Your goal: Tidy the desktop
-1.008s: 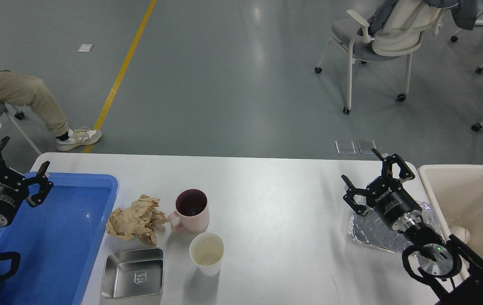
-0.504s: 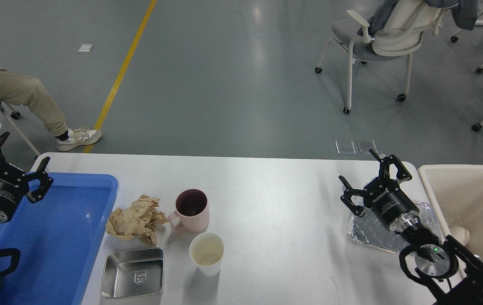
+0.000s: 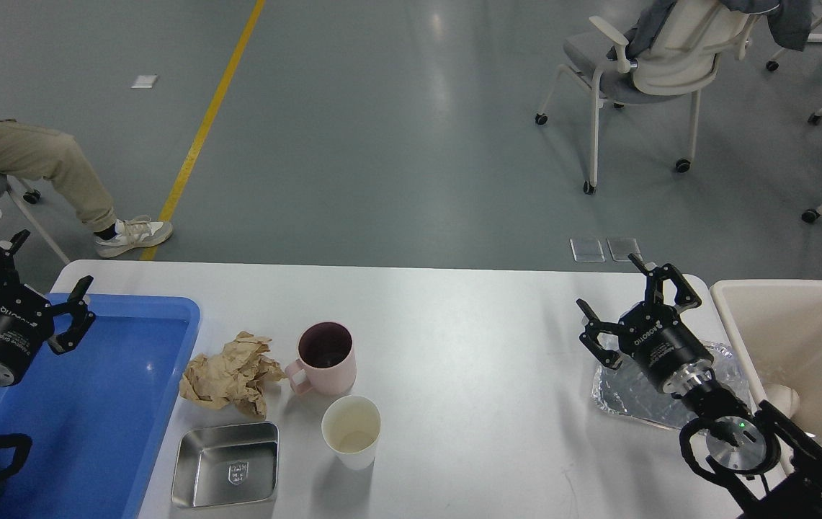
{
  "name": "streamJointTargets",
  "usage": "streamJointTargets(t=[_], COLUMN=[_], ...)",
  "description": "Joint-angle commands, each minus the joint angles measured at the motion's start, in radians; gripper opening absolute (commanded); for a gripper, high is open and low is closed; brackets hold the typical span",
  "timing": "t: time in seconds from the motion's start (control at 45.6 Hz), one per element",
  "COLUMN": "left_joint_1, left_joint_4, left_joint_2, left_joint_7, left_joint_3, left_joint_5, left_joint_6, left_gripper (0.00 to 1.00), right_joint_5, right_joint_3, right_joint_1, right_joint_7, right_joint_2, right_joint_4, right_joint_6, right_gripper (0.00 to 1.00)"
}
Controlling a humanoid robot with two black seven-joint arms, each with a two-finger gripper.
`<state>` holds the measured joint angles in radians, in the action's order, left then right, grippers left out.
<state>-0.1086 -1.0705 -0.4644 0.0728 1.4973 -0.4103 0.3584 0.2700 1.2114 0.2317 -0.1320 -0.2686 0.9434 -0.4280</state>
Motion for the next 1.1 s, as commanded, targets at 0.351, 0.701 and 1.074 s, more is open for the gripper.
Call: streamJointTargets(t=[0.351,0.701,1.074], left_joint_1=[0.276,0.503,0.704], left_joint_4=[-0.281,-0.348,-0.347], left_joint_2=[-0.238,-0.401,-0.539], left_joint_7=[-0.031,-0.031,-0.013], left_joint_3=[-0.014,0.087,0.291], left_joint_5=[-0.199,-0.384,-0.389], left_joint_6=[-0.099,-0.107,-0.073], left_gripper=[0.97,0.97,0.97], right_joint_5=[0.0,0.0,0.0], right_joint_3=[0.0,0.004,0.004], right_joint_1=[0.0,0.0,0.0], right_joint_7=[0.0,-0.003,-0.003], right_joint_2=[0.011,0.009,0.005], right_joint_4=[0.003,0.005,0.003], right_joint_6=[-0.001,-0.003,-0.001], right_gripper=[1.0,1.0,1.0])
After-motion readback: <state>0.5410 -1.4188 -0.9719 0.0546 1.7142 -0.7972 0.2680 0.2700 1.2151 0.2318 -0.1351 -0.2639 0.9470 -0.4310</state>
